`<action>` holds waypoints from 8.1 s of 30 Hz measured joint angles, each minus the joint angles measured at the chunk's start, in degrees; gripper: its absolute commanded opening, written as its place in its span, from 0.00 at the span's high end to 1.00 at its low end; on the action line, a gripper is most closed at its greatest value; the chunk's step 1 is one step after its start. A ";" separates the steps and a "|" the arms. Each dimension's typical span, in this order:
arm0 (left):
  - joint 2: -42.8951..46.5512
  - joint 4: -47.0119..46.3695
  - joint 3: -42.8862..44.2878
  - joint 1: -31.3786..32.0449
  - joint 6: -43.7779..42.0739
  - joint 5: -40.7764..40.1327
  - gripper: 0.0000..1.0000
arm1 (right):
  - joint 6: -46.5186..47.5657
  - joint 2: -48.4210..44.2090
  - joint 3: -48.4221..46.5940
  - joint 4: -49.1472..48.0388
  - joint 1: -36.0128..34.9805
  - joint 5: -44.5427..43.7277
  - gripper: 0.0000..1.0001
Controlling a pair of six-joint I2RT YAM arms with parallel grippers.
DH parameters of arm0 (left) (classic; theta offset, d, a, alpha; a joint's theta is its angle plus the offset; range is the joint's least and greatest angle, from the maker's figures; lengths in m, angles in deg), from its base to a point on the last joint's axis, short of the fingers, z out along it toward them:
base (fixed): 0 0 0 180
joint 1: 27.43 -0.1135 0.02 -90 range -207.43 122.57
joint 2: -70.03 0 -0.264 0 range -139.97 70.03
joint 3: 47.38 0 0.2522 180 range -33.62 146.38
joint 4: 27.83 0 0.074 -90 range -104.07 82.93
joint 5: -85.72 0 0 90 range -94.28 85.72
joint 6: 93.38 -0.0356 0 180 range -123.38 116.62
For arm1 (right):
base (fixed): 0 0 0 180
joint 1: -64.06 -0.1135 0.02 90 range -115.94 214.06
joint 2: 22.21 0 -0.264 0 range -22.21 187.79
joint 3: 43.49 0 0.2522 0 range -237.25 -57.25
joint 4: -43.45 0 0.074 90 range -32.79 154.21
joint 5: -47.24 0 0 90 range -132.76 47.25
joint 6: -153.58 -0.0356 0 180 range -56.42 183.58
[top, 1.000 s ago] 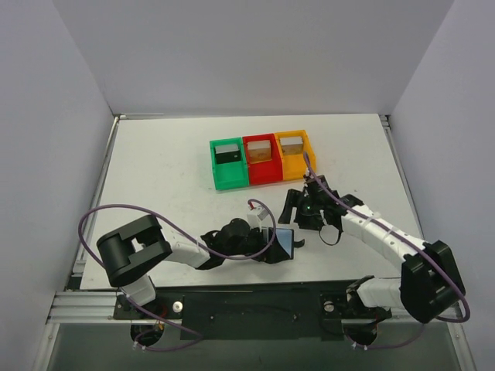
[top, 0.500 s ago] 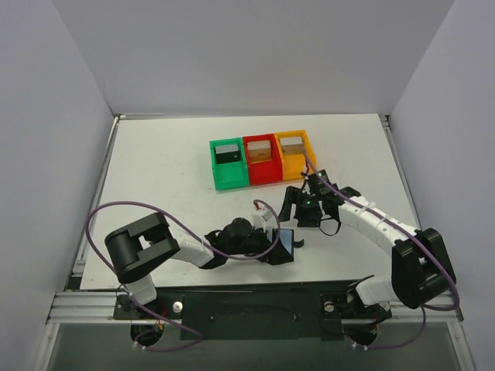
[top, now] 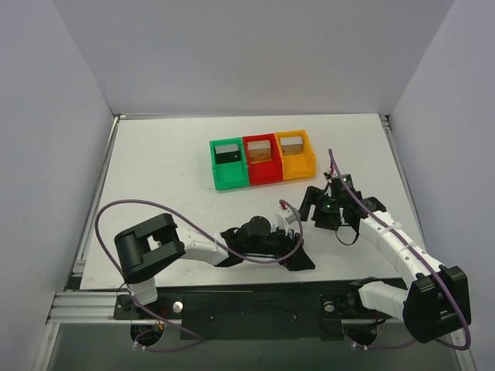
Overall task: Take the credit cards out of the card holder
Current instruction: Remove the credit card from the card holder.
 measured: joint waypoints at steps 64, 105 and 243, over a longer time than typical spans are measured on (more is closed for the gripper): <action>16.09 10.99 -20.94 -15.63 4.79 -14.95 0.84 | -10.95 16.06 10.10 -31.91 -18.29 8.02 0.73; 20.11 13.14 -20.06 -16.61 4.17 -15.87 0.84 | -12.66 18.14 12.24 -36.81 -18.25 9.14 0.63; 9.57 9.27 -17.20 -13.35 7.28 -17.86 0.99 | -11.08 10.80 19.47 -35.21 -13.75 10.12 0.80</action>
